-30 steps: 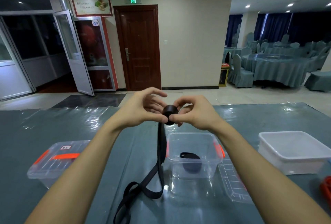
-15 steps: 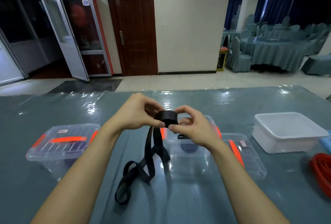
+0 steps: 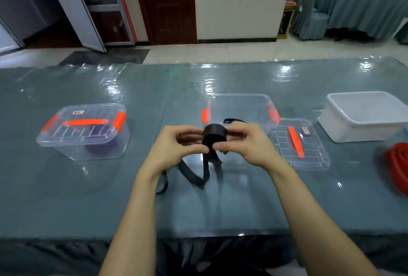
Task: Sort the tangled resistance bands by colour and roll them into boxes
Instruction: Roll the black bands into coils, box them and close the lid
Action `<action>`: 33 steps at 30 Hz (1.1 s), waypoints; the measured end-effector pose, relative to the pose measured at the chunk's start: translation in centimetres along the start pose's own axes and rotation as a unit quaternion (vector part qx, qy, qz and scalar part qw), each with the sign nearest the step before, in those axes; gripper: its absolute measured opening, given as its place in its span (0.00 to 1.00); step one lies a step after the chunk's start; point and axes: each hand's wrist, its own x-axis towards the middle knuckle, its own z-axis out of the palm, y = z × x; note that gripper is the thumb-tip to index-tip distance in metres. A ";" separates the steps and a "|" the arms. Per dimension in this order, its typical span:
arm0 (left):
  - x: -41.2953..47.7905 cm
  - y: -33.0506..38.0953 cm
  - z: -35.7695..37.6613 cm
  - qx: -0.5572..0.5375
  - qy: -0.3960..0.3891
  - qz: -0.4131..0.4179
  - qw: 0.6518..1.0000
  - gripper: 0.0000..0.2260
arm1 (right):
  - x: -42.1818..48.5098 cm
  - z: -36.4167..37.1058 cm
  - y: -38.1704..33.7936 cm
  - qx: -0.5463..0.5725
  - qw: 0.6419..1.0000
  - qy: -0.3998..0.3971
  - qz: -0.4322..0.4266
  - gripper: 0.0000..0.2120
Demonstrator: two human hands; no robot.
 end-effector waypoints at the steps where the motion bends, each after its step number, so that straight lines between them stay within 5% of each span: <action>1: -0.2 -0.4 0.5 -0.055 0.021 -0.001 0.998 0.22 | 0.2 0.0 -0.1 0.047 0.999 -0.002 0.005 0.14; 8: 0.1 0.0 0.5 -0.071 0.068 0.038 0.994 0.18 | 0.3 1.3 0.4 0.140 0.989 -0.041 0.033 0.19; 13: -0.1 1.1 0.9 0.132 0.034 0.030 0.990 0.14 | 0.4 -0.4 -0.8 -0.193 0.980 -0.038 -0.005 0.33; 18: 1.3 2.7 1.3 0.294 -0.019 0.031 0.955 0.15 | 0.2 0.4 -1.2 -0.369 0.925 -0.081 -0.041 0.16; 21: 2.5 3.3 0.8 0.229 -0.037 0.034 0.972 0.16 | 0.4 -0.9 -1.5 -0.311 0.949 -0.024 -0.050 0.14; 25: 4.4 4.2 0.1 0.055 -0.018 0.062 0.996 0.24 | 1.3 -2.3 -2.6 -0.086 0.994 0.061 -0.043 0.15; 28: 5.5 5.2 0.6 -0.068 0.016 0.088 0.994 0.22 | 2.0 -2.4 -3.4 0.065 0.993 0.084 -0.057 0.16; 33: 6.4 6.9 -0.1 -0.014 -0.002 0.084 0.996 0.21 | 1.7 -1.1 -2.6 0.165 0.983 0.072 -0.024 0.17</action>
